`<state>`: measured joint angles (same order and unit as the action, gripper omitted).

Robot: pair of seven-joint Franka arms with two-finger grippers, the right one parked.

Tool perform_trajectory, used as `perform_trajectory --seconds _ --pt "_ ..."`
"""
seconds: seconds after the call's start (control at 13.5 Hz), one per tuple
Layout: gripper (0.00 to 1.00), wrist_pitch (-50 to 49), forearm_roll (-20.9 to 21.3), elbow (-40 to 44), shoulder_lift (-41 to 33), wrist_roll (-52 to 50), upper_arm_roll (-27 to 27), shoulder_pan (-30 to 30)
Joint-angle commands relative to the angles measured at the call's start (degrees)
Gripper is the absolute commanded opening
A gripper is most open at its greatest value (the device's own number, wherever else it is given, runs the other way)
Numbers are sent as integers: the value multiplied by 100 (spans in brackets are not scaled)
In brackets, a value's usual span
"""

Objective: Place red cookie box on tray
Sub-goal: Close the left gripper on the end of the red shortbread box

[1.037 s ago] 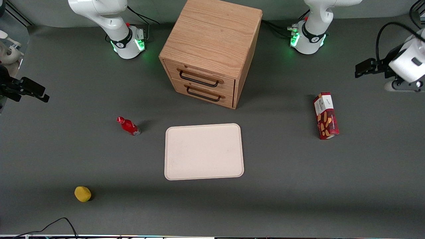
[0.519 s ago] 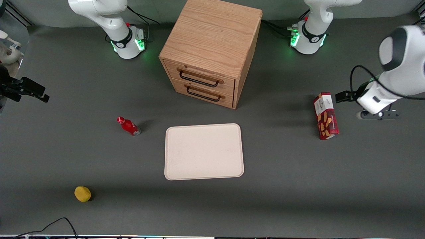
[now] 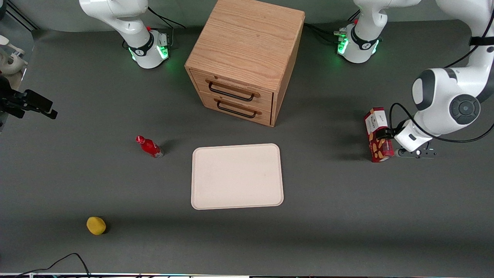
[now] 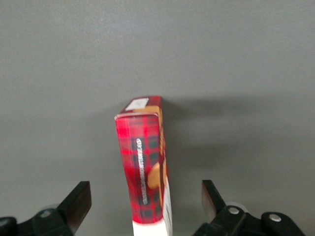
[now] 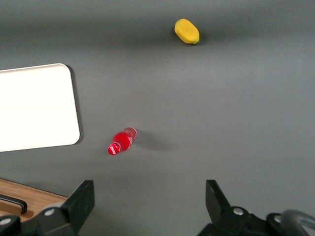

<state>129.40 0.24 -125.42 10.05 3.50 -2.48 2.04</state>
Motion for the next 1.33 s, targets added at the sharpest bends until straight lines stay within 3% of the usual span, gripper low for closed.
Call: perform_trajectory --seconds 0.0,0.15,0.3,0.52,0.59,0.81,0.96,1.04,1.26 --pt "100 1205 -16 -763 49 195 -7 -81" --pt "100 1911 -59 -1107 260 195 -7 -116" --pt "97 1949 -243 -1152 313 186 -7 -107" --pt "61 1870 -288 -1178 279 169 -7 -99" --pt "54 1852 -288 -1178 253 160 -7 -99" --pt "46 1677 -288 -1152 174 134 2 -81" --pt "31 1484 -297 -1117 77 72 10 -46" --pt "19 1370 -297 -1099 16 29 19 -29" --pt "4 713 -297 -854 -169 -226 54 24"
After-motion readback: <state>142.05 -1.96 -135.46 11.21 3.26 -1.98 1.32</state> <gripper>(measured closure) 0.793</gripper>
